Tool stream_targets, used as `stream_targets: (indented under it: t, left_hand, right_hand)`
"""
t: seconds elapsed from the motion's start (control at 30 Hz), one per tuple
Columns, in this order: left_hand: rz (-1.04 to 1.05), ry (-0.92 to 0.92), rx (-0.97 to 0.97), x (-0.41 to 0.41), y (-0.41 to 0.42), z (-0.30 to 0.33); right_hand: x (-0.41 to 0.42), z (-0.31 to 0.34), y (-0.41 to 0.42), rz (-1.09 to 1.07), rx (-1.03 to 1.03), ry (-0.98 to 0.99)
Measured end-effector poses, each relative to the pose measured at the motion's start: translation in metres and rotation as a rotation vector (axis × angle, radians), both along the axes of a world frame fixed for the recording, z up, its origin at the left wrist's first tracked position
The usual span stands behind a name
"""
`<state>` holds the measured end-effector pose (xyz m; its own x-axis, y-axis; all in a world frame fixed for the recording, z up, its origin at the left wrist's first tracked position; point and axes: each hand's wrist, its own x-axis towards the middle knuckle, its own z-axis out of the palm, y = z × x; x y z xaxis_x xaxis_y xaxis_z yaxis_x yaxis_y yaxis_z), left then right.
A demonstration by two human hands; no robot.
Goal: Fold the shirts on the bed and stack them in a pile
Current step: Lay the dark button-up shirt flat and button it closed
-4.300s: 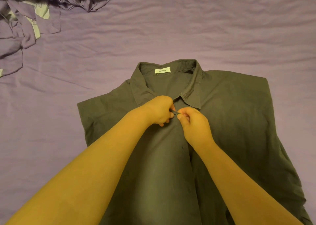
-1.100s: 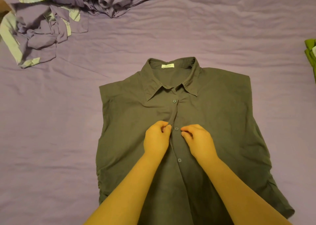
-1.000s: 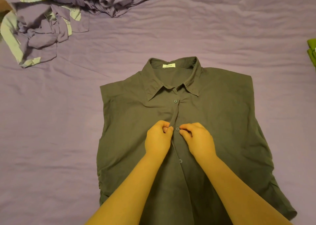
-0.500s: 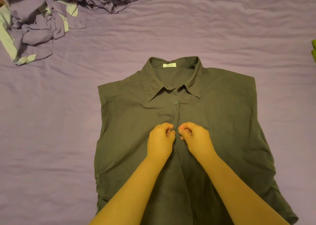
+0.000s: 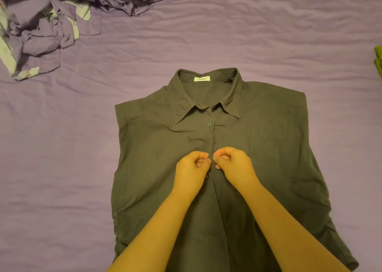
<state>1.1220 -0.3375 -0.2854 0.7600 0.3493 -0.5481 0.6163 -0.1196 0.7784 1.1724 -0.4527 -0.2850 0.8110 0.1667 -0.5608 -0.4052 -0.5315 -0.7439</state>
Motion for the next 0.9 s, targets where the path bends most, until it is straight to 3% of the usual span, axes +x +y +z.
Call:
stream_targets:
  t: [0.23, 0.7, 0.9]
  left_hand:
    - [0.068, 0.052, -0.339, 0.006, 0.008, 0.01]
    - [-0.097, 0.21, -0.184, 0.028, 0.008, 0.009]
    - [-0.063, 0.346, -0.232, 0.037, 0.016, 0.014]
  right_hand:
    - [0.003, -0.002, -0.003, 0.024, 0.042, 0.034]
    - [-0.003, -0.003, -0.011, 0.019, 0.212, 0.114]
    - [-0.008, -0.005, -0.008, 0.208, -0.095, -0.236]
